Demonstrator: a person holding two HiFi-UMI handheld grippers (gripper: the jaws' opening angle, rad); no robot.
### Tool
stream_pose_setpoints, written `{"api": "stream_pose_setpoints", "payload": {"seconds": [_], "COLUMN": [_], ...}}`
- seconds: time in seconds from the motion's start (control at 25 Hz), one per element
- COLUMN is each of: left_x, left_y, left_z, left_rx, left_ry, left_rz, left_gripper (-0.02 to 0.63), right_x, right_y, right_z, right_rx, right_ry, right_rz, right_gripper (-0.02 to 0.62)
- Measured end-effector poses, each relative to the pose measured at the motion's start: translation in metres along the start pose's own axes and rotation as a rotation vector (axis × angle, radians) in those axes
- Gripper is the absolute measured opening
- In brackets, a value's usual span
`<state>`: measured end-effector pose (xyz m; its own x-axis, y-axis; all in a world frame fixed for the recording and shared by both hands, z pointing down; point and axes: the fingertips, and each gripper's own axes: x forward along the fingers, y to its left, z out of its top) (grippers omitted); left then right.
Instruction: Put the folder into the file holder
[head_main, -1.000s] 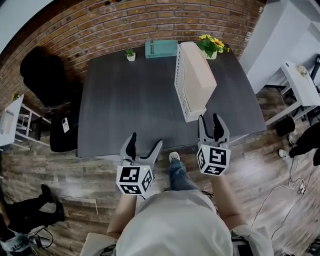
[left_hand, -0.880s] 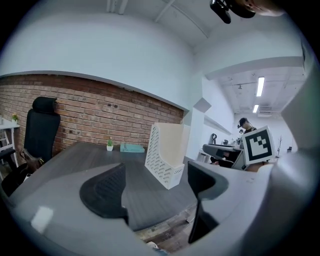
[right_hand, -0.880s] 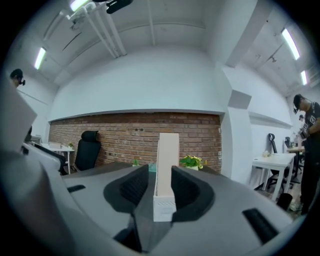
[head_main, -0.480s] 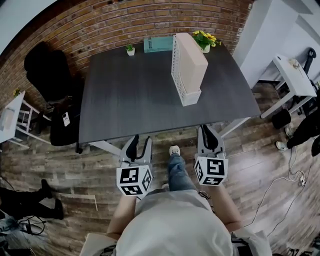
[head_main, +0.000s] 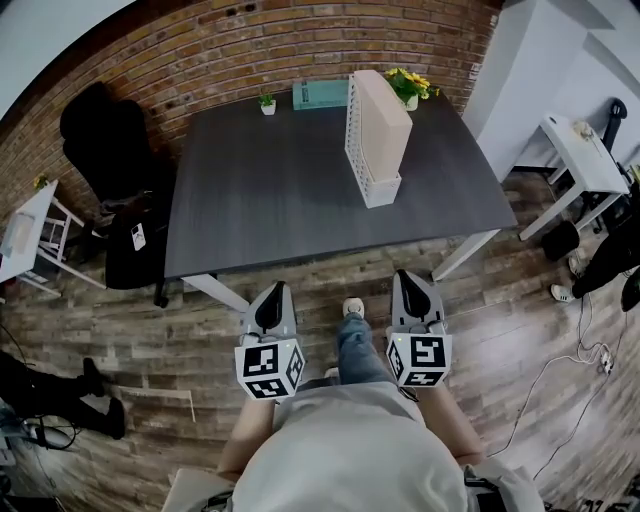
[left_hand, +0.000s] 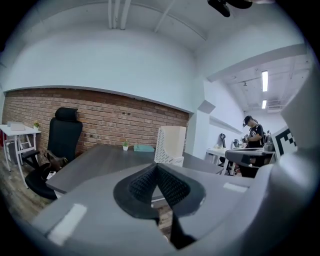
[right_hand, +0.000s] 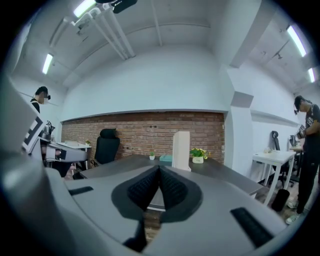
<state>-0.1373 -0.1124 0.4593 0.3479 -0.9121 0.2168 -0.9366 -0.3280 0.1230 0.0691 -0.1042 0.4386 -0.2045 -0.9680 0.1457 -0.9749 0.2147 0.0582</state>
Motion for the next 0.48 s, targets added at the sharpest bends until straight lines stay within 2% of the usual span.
{"api": "stream_pose_setpoints", "payload": {"seconds": [0.48], "left_x": [-0.0026], "left_y": [-0.008], "left_z": [0.0064], "left_rx": [-0.027], "left_ry": [-0.013], "left_rz": [-0.06], "left_gripper": [-0.003], "right_x": [-0.006], "right_y": [0.0023], "right_z": [0.0033], "right_rx": [0.022], "right_ry": [-0.026], "right_rz": [0.012], "right_gripper": [0.003]}}
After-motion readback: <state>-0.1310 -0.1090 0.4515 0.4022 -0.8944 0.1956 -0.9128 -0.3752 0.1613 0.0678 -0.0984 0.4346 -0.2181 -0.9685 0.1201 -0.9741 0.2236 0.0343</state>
